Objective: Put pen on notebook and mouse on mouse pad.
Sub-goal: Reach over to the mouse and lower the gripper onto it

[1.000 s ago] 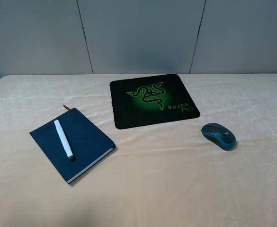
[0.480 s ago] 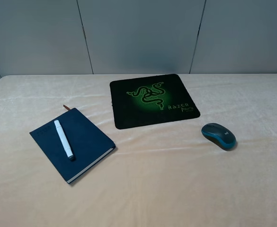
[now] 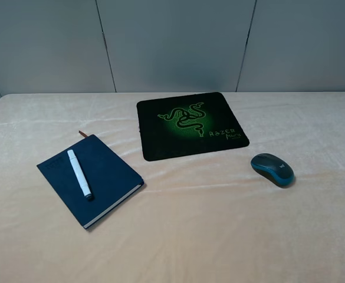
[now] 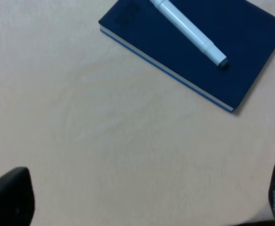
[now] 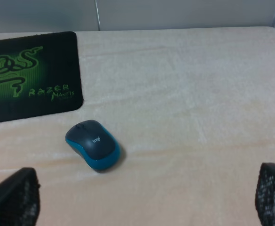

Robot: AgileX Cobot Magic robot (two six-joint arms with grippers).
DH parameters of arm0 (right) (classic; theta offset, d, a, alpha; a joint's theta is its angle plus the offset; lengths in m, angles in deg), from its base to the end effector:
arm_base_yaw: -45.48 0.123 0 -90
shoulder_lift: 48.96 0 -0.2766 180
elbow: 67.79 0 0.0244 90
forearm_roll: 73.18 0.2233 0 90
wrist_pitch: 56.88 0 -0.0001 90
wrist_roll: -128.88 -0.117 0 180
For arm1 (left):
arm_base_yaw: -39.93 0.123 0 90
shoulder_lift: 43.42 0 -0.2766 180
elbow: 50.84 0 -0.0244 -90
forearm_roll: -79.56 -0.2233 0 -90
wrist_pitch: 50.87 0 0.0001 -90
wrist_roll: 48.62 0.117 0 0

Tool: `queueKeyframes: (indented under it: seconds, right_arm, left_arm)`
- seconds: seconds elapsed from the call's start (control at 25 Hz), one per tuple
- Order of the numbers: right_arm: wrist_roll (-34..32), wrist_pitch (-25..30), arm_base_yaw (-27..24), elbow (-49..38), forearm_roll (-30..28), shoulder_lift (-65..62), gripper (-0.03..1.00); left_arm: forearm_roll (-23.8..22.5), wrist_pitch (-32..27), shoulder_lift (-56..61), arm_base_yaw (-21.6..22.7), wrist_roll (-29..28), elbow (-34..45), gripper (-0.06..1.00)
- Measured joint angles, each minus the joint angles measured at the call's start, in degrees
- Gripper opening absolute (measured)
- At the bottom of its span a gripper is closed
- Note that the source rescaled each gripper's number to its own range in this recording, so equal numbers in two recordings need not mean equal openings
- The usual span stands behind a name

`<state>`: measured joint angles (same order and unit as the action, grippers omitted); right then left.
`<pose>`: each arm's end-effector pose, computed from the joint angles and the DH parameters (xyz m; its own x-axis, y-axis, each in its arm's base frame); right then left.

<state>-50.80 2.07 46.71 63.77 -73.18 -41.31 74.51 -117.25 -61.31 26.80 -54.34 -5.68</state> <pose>0.0035 0.0001 0.2550 -0.4230 -0.0147 -0.9060 -0.0238 0.9997 -0.0051 0.0166 0.0058 0.2569 -0.6268 0.0803 -0.7750 0.1256 0.9921 0.0012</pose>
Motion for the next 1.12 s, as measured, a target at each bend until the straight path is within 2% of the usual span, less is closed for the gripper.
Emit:
queueKeyframes:
  seconds: [0.24,0.48,1.12]
  right_arm:
    - [0.00,0.00,0.00,0.00,0.00,0.00,1.00]
    - [0.00,0.00,0.00,0.00,0.00,0.00,1.00]
    - [0.00,0.00,0.00,0.00,0.00,0.00,1.00]
  left_arm:
    - [3.53,4.70,6.08,5.41,6.62,3.06,1.00]
    - [5.82,5.49,10.08,10.18,10.69,3.59,1.00]
    - [6.03,5.49,10.08,10.78,10.97,3.59,1.00]
